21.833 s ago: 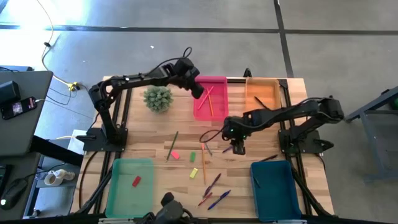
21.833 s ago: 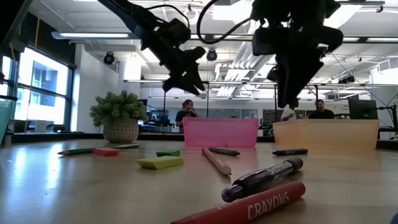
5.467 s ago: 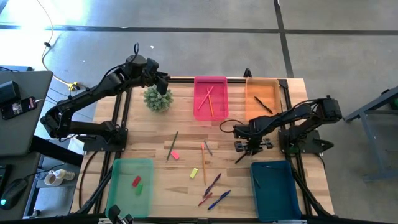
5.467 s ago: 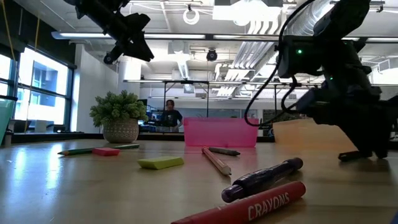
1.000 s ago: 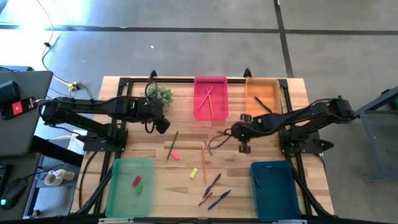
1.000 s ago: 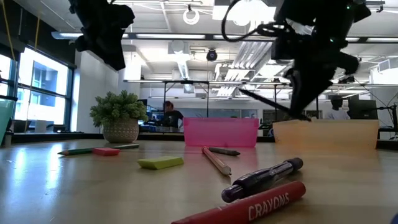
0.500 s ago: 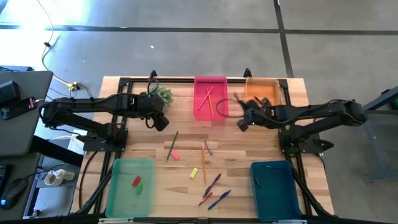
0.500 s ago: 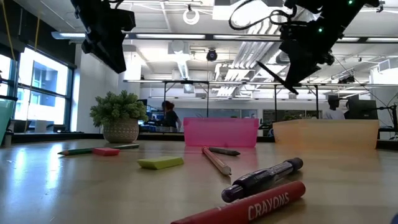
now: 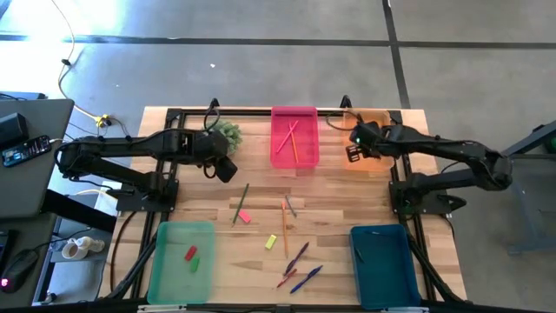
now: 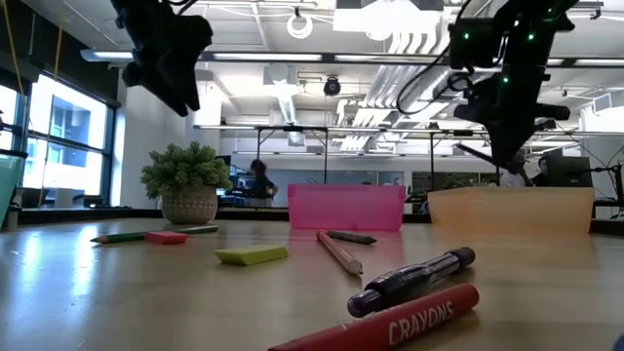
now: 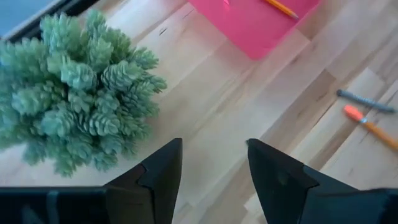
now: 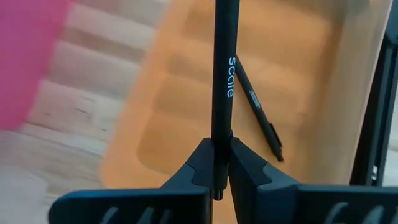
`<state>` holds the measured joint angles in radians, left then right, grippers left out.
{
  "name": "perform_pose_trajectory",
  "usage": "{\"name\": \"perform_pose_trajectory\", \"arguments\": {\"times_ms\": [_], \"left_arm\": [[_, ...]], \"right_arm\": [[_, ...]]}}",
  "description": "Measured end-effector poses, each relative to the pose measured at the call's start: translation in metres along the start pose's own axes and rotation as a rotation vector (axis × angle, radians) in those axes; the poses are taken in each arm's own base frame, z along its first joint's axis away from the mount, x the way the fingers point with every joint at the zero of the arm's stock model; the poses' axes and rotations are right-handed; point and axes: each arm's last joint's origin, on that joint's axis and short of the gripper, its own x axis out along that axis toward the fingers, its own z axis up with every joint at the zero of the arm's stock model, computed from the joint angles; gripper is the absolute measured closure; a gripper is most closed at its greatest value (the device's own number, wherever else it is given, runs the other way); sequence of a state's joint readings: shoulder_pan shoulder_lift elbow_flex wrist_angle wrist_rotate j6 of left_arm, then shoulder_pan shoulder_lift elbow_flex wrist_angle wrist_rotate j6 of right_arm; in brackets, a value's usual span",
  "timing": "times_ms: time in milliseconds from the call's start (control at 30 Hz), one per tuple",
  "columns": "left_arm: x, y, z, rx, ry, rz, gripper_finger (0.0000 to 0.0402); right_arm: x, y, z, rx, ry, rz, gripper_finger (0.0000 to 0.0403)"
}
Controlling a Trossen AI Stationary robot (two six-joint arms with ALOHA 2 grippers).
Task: Sort crayons/erasers/pens/pencils in bins
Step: Put the black pen into the orange bin
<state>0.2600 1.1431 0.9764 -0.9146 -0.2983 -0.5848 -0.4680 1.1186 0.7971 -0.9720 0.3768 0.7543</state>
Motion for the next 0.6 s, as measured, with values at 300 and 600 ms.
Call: {"name": "perform_pose_trajectory", "arguments": {"times_ms": [300,600], "left_arm": [[0.001,-0.009,-0.004,-0.189,0.027,-0.027,0.0246],[0.017,-0.039,-0.02,-0.248,0.118,-0.012,0.0252]], "right_arm": [[0.026,-0.022,0.019,-0.091,0.167,0.002,0.0393],[0.057,-0.027,0.028,-0.216,0.289,-0.037,0.0393]]}}
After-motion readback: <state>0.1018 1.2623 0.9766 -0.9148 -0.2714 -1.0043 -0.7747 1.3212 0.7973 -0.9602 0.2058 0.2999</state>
